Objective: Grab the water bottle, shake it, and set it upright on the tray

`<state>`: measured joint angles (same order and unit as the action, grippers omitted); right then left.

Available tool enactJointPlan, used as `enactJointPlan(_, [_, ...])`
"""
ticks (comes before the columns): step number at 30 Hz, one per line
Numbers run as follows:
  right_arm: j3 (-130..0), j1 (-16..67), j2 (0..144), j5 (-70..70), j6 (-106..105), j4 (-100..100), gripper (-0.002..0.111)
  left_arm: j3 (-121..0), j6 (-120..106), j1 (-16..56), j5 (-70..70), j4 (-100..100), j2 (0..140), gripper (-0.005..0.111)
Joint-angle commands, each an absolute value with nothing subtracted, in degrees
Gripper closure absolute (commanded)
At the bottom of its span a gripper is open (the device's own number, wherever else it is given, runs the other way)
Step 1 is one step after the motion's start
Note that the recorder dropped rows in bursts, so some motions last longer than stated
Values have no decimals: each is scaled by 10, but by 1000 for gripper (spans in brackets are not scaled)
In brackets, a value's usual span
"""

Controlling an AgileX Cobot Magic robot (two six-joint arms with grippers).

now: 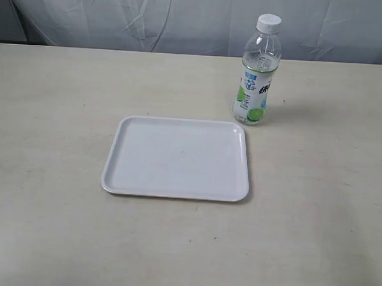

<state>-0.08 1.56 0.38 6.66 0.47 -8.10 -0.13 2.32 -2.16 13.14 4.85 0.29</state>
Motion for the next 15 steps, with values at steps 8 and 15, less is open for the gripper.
enactJointPlan(8, [0, 12, 0, 340, 524, -61, 109, 0, 25, -22, 129, 49, 0, 107])
enactJointPlan(15, [0, 13, 0, 180, 742, -94, 109, 0, 25, -22, 130, 49, 0, 107])
